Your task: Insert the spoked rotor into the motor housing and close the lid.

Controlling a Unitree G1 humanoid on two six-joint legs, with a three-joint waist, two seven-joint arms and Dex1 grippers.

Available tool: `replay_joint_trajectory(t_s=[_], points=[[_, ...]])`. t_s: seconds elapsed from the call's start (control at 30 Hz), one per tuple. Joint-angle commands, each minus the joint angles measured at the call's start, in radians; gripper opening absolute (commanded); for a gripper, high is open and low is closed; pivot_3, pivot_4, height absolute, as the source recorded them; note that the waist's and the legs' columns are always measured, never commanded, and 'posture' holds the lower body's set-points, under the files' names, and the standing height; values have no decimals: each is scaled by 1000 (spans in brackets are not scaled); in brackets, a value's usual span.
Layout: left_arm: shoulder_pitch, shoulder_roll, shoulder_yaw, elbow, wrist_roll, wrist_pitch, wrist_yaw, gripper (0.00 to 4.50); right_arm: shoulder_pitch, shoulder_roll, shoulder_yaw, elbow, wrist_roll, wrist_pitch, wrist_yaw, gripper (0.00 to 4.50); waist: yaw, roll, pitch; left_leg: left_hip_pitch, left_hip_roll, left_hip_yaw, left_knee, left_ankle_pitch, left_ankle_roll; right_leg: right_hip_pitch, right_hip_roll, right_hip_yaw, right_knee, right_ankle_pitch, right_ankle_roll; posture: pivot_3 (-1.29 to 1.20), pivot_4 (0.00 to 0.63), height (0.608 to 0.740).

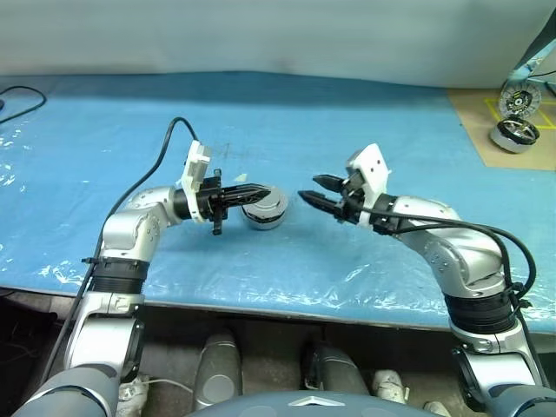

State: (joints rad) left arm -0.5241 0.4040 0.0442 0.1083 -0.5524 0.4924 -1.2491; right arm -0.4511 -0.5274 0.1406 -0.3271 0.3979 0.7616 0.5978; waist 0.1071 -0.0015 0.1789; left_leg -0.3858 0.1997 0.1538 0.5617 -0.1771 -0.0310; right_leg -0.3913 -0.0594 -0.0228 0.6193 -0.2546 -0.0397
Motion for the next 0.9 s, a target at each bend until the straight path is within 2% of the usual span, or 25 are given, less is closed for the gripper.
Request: replay_joint_trajectory(t_s=[0.03,0.07,0.1,0.27,0.4,0.5,0.57,0.73,0.9], points=[[34,-5,3,-133,32,-92,73,0,4,-28,11,33,-63,-87,23,4113,-1,0,0,0,0,0,0,0,0,0,0,0,0,0,0,0,150,740],[45,0,14,-166,12,-73,90,0,5,-28,9,30,-60,-82,27,4410,-2,0,0,-1,0,0,1,0,0,0,0,0,0,0,1,0,150,740],[61,6,32,-195,-6,-53,113,0,7,-31,11,17,-49,-74,43,4462,-5,0,0,-1,0,0,1,0,0,0,0,0,0,0,1,0,150,740],[194,94,70,-302,-4,-43,161,0,-25,-7,57,57,-60,-120,117,4462,-31,0,0,2,1,-1,0,0,0,0,2,1,1,0,1,0,150,740],[255,136,155,-327,-61,-9,230,0,-102,96,97,144,-80,-166,117,4462,-42,1,0,2,3,0,2,0,0,-1,4,1,3,0,0,0,150,740],[288,126,245,-332,-104,3,317,0,-159,202,123,254,-104,-228,109,4462,-41,1,0,2,3,0,4,0,0,-1,3,1,4,-2,-4,0,150,740],[305,107,303,-361,-184,67,393,0,-206,277,123,364,-121,-255,83,4462,-44,0,0,2,3,1,5,0,0,0,3,2,4,-2,-4,0,150,740],[347,148,281,-400,-189,70,374,0,-224,326,119,449,-135,-288,119,4462,-28,0,0,0,2,4,6,0,0,0,2,1,4,-2,-4,0,150,740],[302,130,217,-338,-147,10,351,0,-182,300,125,510,-206,-341,106,4462,-28,0,0,0,2,4,7,0,0,1,2,1,4,-2,-4,0,150,740]])
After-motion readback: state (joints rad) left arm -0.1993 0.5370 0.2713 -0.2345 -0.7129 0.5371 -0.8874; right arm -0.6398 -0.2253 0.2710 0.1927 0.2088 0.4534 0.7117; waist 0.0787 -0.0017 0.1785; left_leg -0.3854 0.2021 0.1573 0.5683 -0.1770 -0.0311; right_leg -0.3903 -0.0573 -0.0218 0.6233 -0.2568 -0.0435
